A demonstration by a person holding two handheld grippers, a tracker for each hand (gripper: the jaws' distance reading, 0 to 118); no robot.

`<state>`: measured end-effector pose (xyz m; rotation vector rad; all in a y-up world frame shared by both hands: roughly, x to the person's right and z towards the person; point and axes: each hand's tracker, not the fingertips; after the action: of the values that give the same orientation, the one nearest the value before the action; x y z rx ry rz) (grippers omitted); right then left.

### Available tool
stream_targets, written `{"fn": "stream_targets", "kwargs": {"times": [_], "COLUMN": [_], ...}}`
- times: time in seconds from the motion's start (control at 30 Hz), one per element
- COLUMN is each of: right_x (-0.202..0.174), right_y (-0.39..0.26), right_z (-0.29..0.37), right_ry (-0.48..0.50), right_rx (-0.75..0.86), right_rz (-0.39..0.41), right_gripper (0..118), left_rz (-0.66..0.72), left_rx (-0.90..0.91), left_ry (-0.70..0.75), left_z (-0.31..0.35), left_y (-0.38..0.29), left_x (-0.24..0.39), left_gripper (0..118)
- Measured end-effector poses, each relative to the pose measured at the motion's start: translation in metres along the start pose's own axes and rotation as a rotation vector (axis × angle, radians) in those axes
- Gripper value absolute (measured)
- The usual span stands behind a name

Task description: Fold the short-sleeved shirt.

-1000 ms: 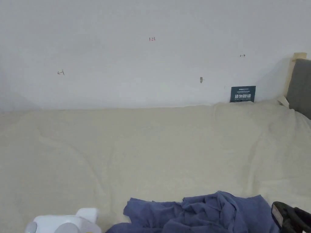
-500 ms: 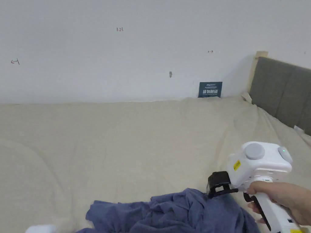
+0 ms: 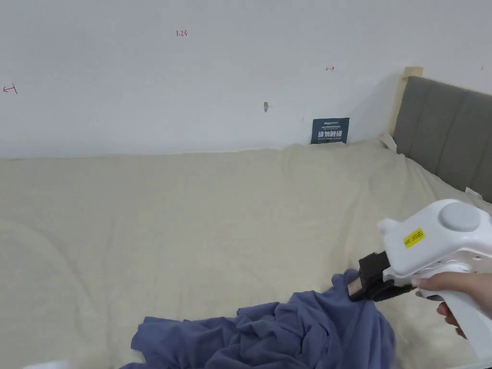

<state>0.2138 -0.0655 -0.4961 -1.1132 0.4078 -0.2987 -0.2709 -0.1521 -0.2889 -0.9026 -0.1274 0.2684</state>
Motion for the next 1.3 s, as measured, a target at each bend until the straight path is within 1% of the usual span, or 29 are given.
{"fn": "stream_targets", "kwargs": {"times": [0.03, 0.07, 0.13, 0.17, 0.2, 0.23, 0.3, 0.33, 0.4, 0.53, 0.57, 0.6, 0.63, 0.67, 0.73, 0.83, 0.87, 0.93, 0.97, 1.0, 1.03, 1.1, 1.13, 1.23, 1.3], "right_x": [-0.004, 0.000, -0.008, -0.012, -0.037, -0.047, -0.065, -0.044, -0.054, -0.069, -0.073, -0.083, -0.085, -0.087, -0.091, -0.097, -0.105, -0.108, -0.110, -0.103, -0.104, -0.106, -0.122, -0.123, -0.121], "right_y": [-0.002, -0.001, -0.004, -0.006, -0.025, -0.032, -0.042, -0.018, -0.015, 0.002, 0.009, 0.008, 0.019, 0.032, 0.052, 0.087, 0.090, 0.114, 0.124, 0.144, 0.151, 0.167, 0.144, 0.147, 0.141], "right_z": [0.012, 0.025, 0.048, 0.060, 0.082, 0.096, 0.119, 0.129, 0.154, 0.199, 0.210, 0.219, 0.225, 0.231, 0.239, 0.244, 0.245, 0.244, 0.244, 0.240, 0.239, 0.236, 0.238, 0.232, 0.224], "right_ry": [0.021, 0.035, 0.032, 0.051, 0.062, 0.094, 0.127, 0.168, 0.175, 0.189, 0.175, 0.138, 0.120, 0.133, 0.150, 0.107, 0.092, 0.091, 0.093, 0.091, 0.086, 0.069, 0.058, 0.035, 0.042], "right_rx": [0.026, 0.045, 0.077, 0.092, 0.144, 0.169, 0.220, 0.198, 0.253, 0.340, 0.381, 0.445, 0.464, 0.446, 0.488, 0.518, 0.537, 0.556, 0.568, 0.581, 0.596, 0.628, 0.655, 0.703, 0.722], "right_rz": [0.001, 0.020, 0.039, 0.044, 0.077, 0.078, 0.081, 0.034, 0.065, 0.098, 0.112, 0.127, 0.141, 0.132, 0.075, 0.050, 0.043, 0.011, -0.013, -0.034, -0.043, -0.052, -0.045, -0.032, -0.010], "right_gripper": [0, 0, 0, 0, 0, 0, 0, 0, 0, 0, 0, 0, 0, 0, 0, 0, 0, 0, 0, 0, 0, 0, 0, 0, 0], "left_rz": [0.013, 0.029, 0.054, 0.062, 0.066, 0.063, 0.065, 0.053, 0.012, -0.016, -0.031, -0.048, -0.060, -0.066, -0.039, 0.010, 0.021, 0.016, 0.028, 0.040, 0.063, 0.096, 0.095, 0.078, 0.070], "left_rx": [0.012, 0.023, 0.068, 0.107, 0.140, 0.180, 0.248, 0.291, 0.349, 0.449, 0.463, 0.473, 0.474, 0.496, 0.525, 0.562, 0.570, 0.576, 0.618, 0.647, 0.667, 0.697, 0.713, 0.776, 0.803], "left_ry": [-0.012, -0.025, -0.057, -0.081, -0.100, -0.111, -0.139, -0.137, -0.136, -0.168, -0.164, -0.152, -0.142, -0.124, -0.102, -0.072, -0.060, 0.000, 0.021, 0.031, 0.015, 0.017, 0.026, 0.067, 0.046], "left_z": [0.006, 0.012, 0.028, 0.038, 0.050, 0.064, 0.087, 0.099, 0.124, 0.176, 0.188, 0.196, 0.203, 0.208, 0.213, 0.216, 0.215, 0.212, 0.211, 0.211, 0.211, 0.207, 0.204, 0.195, 0.184], "left_y": [0.006, 0.013, 0.027, 0.035, 0.043, 0.053, 0.072, 0.082, 0.107, 0.154, 0.167, 0.180, 0.195, 0.207, 0.231, 0.262, 0.274, 0.296, 0.306, 0.313, 0.318, 0.329, 0.332, 0.329, 0.319], "left_x": [-0.002, -0.003, -0.004, -0.004, -0.004, 0.003, 0.005, 0.007, 0.013, 0.019, 0.021, 0.023, 0.024, 0.025, 0.027, 0.026, 0.023, 0.022, 0.022, 0.023, 0.023, 0.019, 0.018, 0.014, 0.008], "left_gripper": [3, 3, 3, 3, 3, 3, 3, 3, 3, 3, 3, 3, 3, 3, 3, 3, 3, 3, 3, 3, 3, 3, 3, 3, 3]}}
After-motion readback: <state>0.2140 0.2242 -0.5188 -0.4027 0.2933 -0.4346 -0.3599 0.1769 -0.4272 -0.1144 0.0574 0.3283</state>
